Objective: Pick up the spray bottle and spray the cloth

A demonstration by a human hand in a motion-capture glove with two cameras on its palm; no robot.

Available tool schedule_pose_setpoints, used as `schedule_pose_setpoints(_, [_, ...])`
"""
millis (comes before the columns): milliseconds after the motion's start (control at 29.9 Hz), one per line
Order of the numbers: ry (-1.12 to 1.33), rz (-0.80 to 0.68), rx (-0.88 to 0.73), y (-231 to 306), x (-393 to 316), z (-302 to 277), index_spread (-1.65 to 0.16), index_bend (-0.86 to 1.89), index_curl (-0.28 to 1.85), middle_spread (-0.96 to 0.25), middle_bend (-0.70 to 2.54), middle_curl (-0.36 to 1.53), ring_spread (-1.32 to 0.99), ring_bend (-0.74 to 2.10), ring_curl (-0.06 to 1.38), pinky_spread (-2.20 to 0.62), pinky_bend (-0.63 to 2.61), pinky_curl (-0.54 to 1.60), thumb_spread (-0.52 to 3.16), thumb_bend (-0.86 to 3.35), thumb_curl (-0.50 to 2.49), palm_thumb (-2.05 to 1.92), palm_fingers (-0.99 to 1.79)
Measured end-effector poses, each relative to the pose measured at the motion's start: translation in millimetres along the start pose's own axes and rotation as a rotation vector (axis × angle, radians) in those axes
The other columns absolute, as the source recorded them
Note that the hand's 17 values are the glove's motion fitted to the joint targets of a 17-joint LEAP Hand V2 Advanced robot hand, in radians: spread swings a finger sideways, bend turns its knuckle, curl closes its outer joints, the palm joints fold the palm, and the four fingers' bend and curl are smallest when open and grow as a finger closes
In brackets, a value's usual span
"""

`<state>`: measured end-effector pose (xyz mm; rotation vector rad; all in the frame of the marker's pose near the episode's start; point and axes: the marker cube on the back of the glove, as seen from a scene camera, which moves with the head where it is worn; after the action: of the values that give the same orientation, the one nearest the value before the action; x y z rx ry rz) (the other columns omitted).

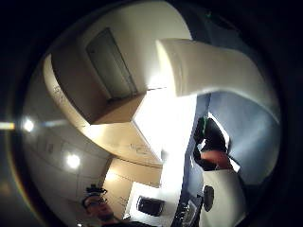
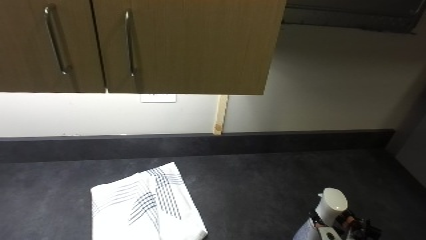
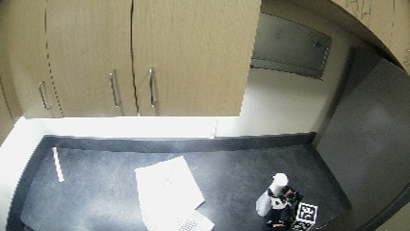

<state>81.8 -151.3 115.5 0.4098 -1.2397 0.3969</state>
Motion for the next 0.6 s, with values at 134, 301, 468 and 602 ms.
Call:
schedule_pose_setpoints(134, [0.002,-0.007,-0.003,-10.8,8.5,6.8,-0.34,0.13,0.24,0.06,0.2,0.34,0.1,0.44,0.34,0.14,0.66,0.34,0.97,0.05,0.53,0.9,0.34])
schedule_pose_setpoints(301, [-0.025,-0.013,0.006,-10.9,4.5,14.0,-0.34,0.14,0.24,0.05,0.21,0.35,0.1,0.44,0.35,0.14,0.63,0.33,0.97,0.03,0.54,0.92,0.35])
schedule_pose_setpoints(468, [-0.022,-0.01,0.0,-12.6,8.1,18.0,-0.33,0.15,0.25,0.05,0.21,0.36,0.1,0.44,0.35,0.15,0.61,0.32,0.96,0.01,0.55,0.94,0.38])
schedule_pose_setpoints(602, [-0.043,-0.002,0.008,-11.4,7.3,18.6,-0.31,0.24,0.29,0.04,0.29,0.38,0.09,0.41,0.34,0.15,0.47,0.28,0.96,0.0,0.57,0.97,0.55])
